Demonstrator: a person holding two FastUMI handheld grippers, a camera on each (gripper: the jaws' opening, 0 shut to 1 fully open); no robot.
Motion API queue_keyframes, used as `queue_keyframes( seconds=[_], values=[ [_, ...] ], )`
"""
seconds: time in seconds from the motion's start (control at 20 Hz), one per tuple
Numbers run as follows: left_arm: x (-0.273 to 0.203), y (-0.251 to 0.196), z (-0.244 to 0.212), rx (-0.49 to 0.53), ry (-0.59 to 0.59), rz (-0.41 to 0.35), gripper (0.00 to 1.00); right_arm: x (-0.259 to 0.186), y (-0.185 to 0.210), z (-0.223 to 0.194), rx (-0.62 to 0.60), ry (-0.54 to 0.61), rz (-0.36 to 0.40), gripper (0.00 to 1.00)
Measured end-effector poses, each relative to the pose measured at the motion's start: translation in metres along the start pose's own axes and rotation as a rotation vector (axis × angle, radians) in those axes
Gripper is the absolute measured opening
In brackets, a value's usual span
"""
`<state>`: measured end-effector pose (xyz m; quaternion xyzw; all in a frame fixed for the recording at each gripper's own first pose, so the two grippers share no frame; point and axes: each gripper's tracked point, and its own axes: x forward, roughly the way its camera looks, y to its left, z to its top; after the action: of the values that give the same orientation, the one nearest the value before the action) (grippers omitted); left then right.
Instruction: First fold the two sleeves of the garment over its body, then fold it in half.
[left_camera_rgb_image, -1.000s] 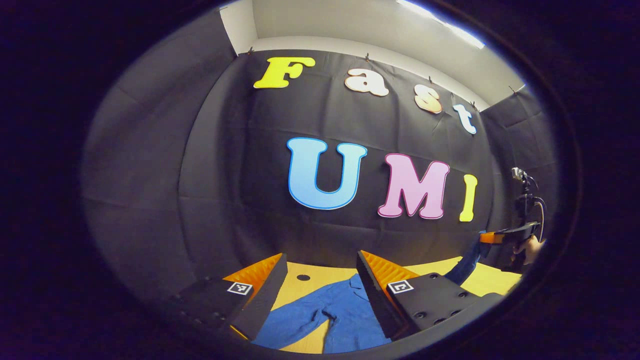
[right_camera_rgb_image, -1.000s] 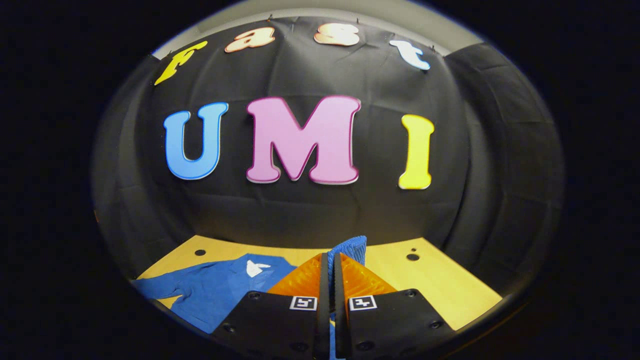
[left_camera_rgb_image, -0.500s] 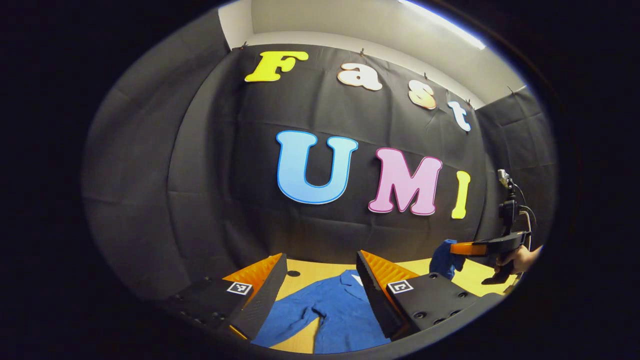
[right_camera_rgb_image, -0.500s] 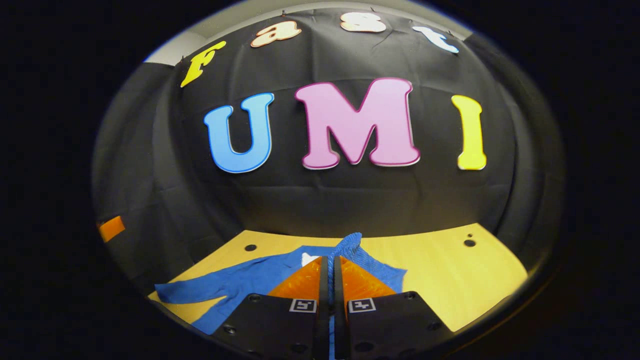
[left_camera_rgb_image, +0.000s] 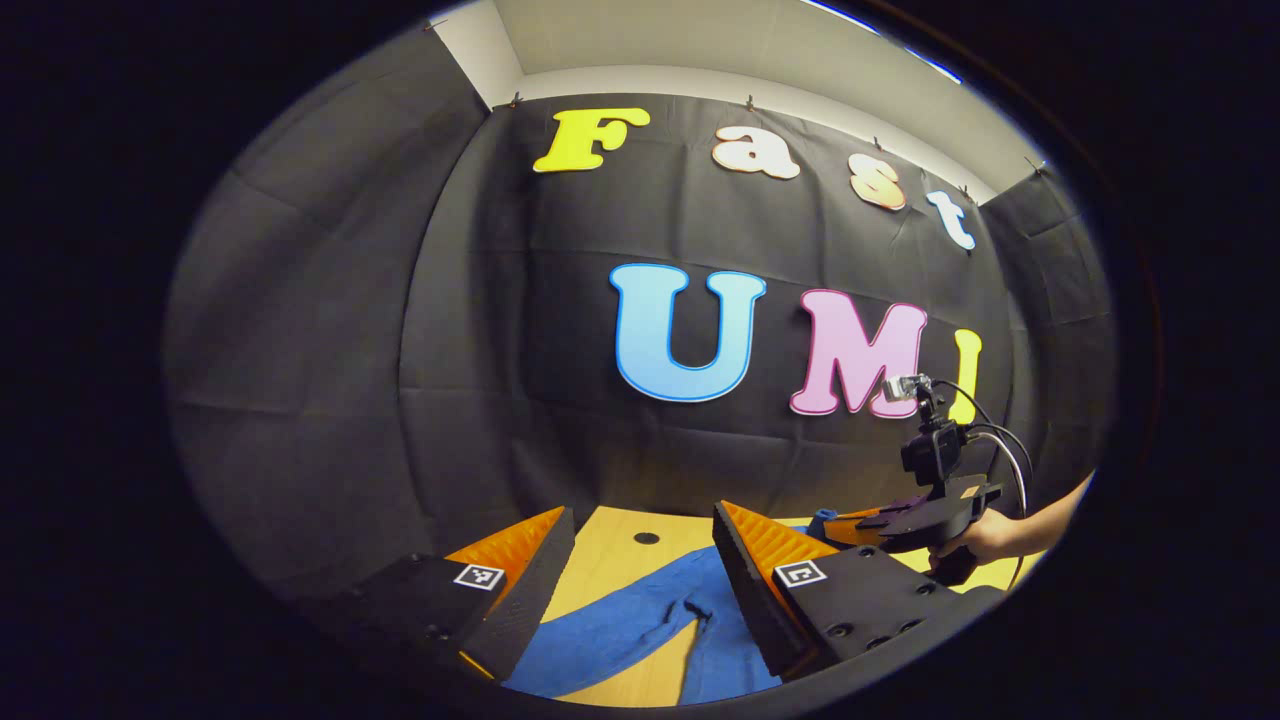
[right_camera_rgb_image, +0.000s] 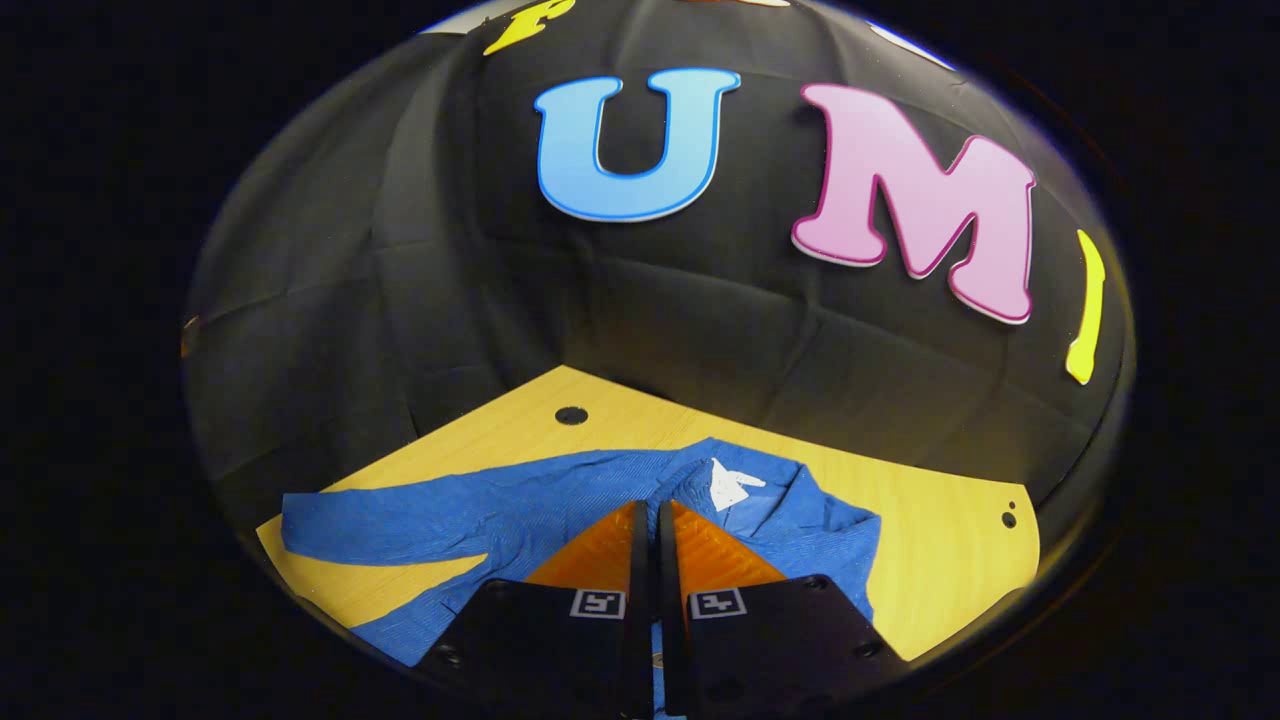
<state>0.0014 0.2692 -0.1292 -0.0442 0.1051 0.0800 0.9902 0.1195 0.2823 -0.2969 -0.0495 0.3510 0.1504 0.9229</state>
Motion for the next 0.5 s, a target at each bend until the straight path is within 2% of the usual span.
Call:
queue_keyframes(
  seconds=[0.25, 0.35, 0.4, 0.45, 0.5],
  values=[
    [0.007, 0.023, -0.023, -0.011, 0.056, 0.048, 0.80, 0.029, 0.050, 0.004, 0.021, 0.025, 0.126, 0.12],
    [0.010, 0.032, -0.035, 0.004, 0.086, 0.060, 0.81, 0.021, 0.057, 0.019, 0.038, -0.015, 0.145, 0.64],
    [0.013, 0.037, -0.040, 0.014, 0.101, 0.069, 0.80, 0.016, 0.052, 0.023, 0.031, -0.032, 0.123, 0.89],
    [0.016, 0.043, -0.047, 0.021, 0.117, 0.077, 0.80, 0.007, 0.046, 0.030, 0.032, -0.052, 0.113, 0.87],
    [0.018, 0.049, -0.054, 0.023, 0.139, 0.086, 0.80, 0.001, 0.041, 0.035, 0.040, -0.067, 0.109, 0.98]
  ],
)
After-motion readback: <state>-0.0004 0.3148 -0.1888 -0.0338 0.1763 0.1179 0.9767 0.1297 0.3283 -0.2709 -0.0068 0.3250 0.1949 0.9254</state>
